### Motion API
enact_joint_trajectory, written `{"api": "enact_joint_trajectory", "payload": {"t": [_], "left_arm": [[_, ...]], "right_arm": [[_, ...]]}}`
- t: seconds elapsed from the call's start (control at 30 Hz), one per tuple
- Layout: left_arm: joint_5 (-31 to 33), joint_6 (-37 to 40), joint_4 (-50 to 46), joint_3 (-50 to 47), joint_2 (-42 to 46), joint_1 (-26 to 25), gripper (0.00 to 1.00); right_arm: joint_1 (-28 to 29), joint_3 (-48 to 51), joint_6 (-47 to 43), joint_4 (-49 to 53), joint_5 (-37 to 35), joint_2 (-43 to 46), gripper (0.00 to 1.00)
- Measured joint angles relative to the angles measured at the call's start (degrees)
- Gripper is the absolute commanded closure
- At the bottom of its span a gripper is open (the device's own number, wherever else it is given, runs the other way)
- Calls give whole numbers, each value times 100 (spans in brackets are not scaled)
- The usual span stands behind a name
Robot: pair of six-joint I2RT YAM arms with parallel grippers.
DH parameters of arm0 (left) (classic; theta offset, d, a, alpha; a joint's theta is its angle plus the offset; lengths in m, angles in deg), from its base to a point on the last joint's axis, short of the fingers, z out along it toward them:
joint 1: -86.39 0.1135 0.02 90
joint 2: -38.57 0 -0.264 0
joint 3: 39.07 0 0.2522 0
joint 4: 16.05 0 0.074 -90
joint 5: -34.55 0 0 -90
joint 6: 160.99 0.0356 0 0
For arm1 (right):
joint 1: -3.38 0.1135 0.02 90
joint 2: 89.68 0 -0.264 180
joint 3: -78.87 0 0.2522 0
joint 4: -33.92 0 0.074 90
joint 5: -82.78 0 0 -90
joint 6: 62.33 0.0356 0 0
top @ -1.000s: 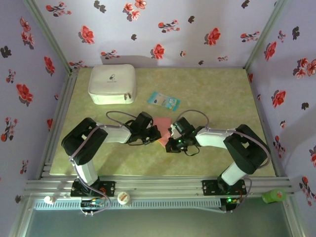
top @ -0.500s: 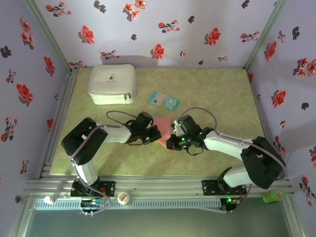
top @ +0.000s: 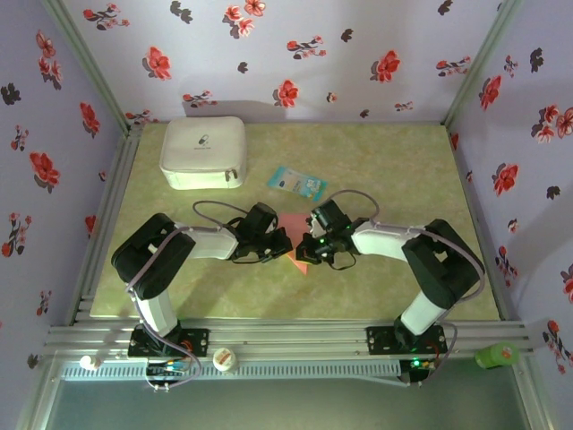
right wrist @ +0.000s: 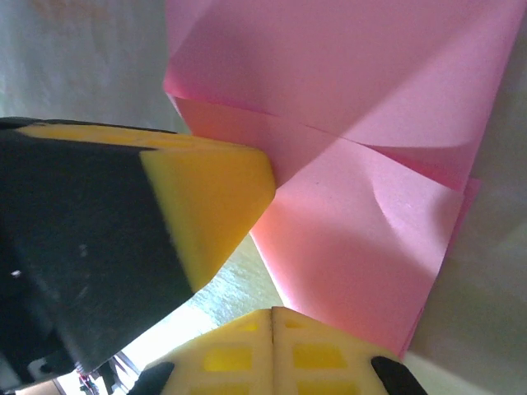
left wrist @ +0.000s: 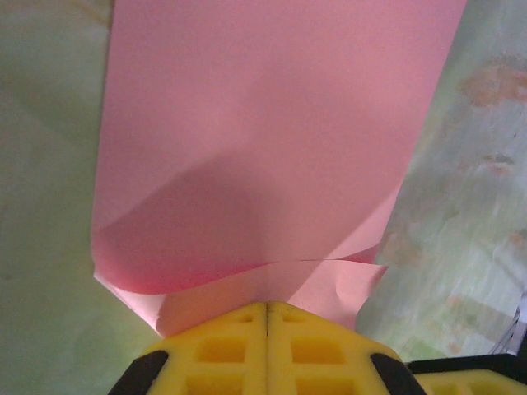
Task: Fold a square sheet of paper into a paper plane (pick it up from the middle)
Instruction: Third fold the triangle at the center of the table.
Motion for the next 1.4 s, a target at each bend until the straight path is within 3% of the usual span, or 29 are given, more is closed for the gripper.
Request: {"api": "enact_joint_trajectory", "payload": {"t": [0.47,0.6,0.77,1.4], "left_arm": [[-2,22,20,7,2,0,100],[-9,127,-76,81,15,0,94],[-9,173,-188,94,173,-20,100],[35,81,-291,37,109,-219,99]], "right_arm": [[-74,59,39,-66,46,-273,98],[-107,131,39,-190,120,-267,98],[-114,149,37,-221,133,-264,98],[-122,153,37,-225,144,-264,99]]}}
